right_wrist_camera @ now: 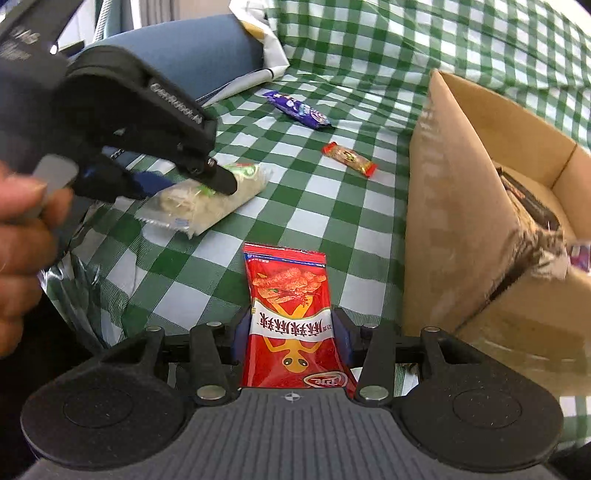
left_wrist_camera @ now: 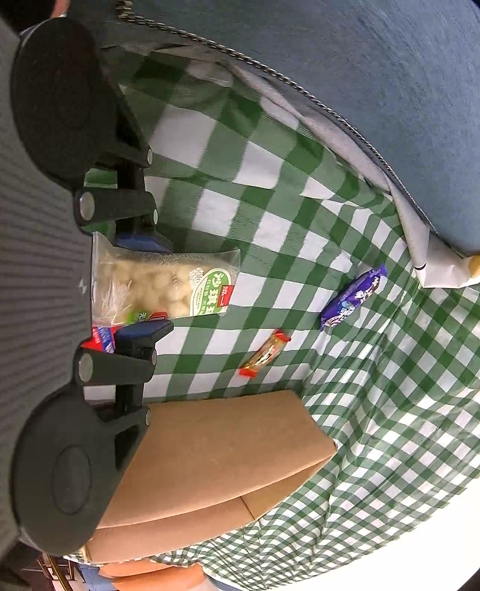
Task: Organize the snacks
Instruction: 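Grasp the white nut bar with the left gripper while the right gripper grasps the red chip packet, then carry the nut bar and red chip packet over the box and release both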
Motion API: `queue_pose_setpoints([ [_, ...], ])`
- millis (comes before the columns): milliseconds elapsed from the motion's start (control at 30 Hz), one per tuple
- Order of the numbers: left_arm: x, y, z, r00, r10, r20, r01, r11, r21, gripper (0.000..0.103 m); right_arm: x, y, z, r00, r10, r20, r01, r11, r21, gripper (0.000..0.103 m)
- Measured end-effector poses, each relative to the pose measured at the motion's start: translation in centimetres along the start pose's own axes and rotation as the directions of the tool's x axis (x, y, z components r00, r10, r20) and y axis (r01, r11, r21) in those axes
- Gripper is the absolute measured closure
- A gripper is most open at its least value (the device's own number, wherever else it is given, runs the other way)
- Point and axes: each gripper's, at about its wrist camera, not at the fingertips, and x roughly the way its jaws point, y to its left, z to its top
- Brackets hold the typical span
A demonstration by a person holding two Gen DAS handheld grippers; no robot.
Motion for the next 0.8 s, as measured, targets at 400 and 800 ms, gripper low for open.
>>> queue_pose_setpoints([
  [400, -0.5, -1.2, -1.0, 0.999, 0.035, 0.013, -0.036, 0.997, 0.066, 0.062, -1.1, -1.0, -0.2, 0.998, 0.019, 0.067, -0.021, 0.999, 0.044, 0.056],
  [800, 2.5, -3.5, -2.4, 0.985, 0.173, -0.011, -0.166, 0.958, 0.233, 0.06, -1.3, -1.6, -1.5, 0.998, 0.008, 0.055, -0.011, 0.999, 0.049, 0.056],
])
